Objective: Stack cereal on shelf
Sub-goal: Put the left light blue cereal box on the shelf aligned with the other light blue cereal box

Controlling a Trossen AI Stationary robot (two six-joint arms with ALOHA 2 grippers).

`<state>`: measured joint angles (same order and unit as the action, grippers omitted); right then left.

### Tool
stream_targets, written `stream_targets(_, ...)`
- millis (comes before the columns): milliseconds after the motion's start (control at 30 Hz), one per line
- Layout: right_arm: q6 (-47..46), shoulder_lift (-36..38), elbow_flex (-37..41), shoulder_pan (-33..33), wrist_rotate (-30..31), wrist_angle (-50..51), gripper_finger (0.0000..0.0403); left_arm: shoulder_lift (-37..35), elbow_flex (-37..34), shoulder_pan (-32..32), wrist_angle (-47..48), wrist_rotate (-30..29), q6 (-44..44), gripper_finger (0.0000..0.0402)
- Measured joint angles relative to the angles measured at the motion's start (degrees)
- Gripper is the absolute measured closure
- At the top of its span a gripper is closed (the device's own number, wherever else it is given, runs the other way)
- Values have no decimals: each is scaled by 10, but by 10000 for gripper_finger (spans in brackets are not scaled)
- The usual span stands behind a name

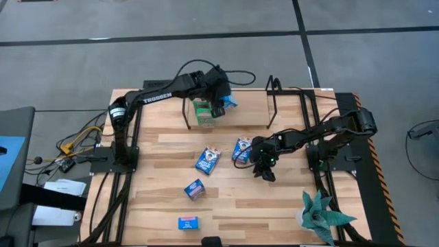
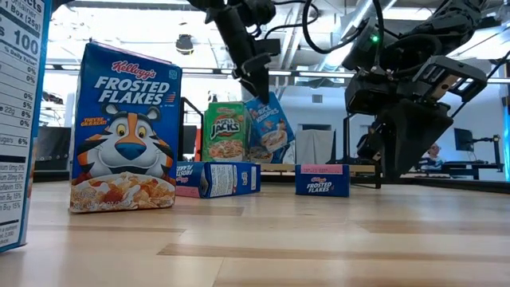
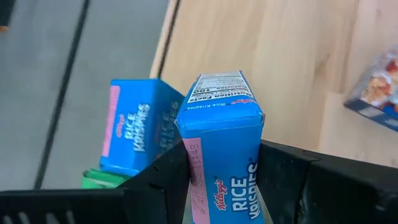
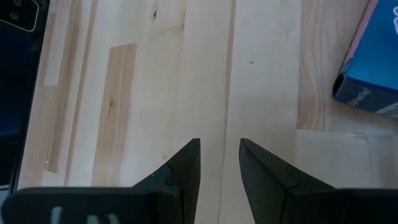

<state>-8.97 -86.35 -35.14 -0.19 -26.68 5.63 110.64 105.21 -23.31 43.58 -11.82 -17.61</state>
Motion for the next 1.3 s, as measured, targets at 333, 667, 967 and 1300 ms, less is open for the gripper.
stream_targets(333, 5, 0, 0, 0, 0, -1, 267, 1, 0, 0, -1, -22, -30, 256)
stream_targets(667, 15, 0, 0, 0, -1, 2, 267, 1, 0, 0, 26, -7, -39, 256)
stream_targets(967, 18, 0, 0, 0, -2, 4, 267, 1, -4, 0, 20, -3, -51, 256)
stream_targets(1300, 19, 0, 0, 0, -3, 4, 267, 1, -4, 0, 21, 1, -65, 256)
